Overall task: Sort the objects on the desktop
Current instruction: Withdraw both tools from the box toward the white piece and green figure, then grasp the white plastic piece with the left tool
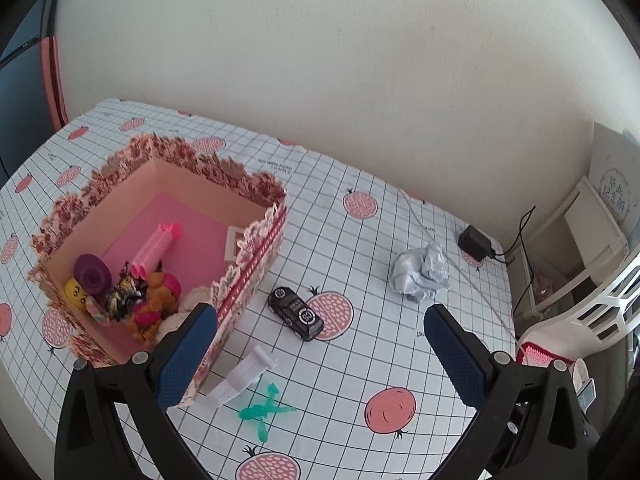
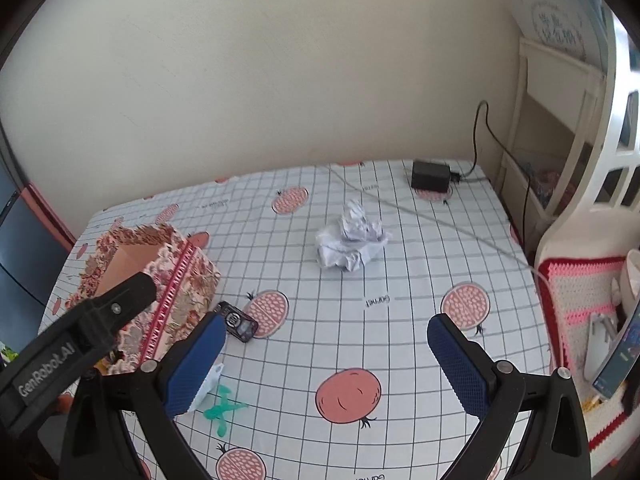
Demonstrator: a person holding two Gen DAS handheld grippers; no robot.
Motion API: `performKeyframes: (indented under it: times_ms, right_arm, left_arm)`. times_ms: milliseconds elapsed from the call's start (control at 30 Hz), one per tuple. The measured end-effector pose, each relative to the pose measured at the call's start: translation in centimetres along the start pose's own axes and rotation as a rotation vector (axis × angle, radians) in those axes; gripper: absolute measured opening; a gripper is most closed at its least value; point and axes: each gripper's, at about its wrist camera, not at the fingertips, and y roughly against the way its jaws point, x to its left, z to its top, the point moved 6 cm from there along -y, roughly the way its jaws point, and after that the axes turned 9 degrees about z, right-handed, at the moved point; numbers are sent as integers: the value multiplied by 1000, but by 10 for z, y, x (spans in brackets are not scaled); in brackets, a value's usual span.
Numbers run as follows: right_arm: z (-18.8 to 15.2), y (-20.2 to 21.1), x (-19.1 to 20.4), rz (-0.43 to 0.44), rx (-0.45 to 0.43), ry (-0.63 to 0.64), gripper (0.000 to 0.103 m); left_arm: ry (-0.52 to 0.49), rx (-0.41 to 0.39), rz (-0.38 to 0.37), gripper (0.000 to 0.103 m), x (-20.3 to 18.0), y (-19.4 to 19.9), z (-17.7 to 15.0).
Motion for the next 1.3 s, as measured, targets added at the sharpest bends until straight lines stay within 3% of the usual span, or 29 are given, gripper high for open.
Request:
performKeyframes:
  times_ms: [367, 467, 800, 1167, 1300]
  right_arm:
    - [-19, -37, -35, -56, 115, -57, 102]
    - [-27, -47, -39, -25, 154, -91, 102]
    - [-40, -62, -56, -80, 212, -116, 102]
    - [-43, -66, -38, -64, 231, -79, 102]
    - [-45, -67, -37, -62, 233, -81, 102]
  left_arm:
    - [7, 147, 58, 103, 3, -46, -33]
    - [25, 155, 98, 103, 10, -49, -39]
    - [45, 233, 199, 102, 18, -74, -74]
    - [-14, 220, 292, 102, 29, -83, -79]
    - [-10, 244, 289, 91, 35, -92, -82]
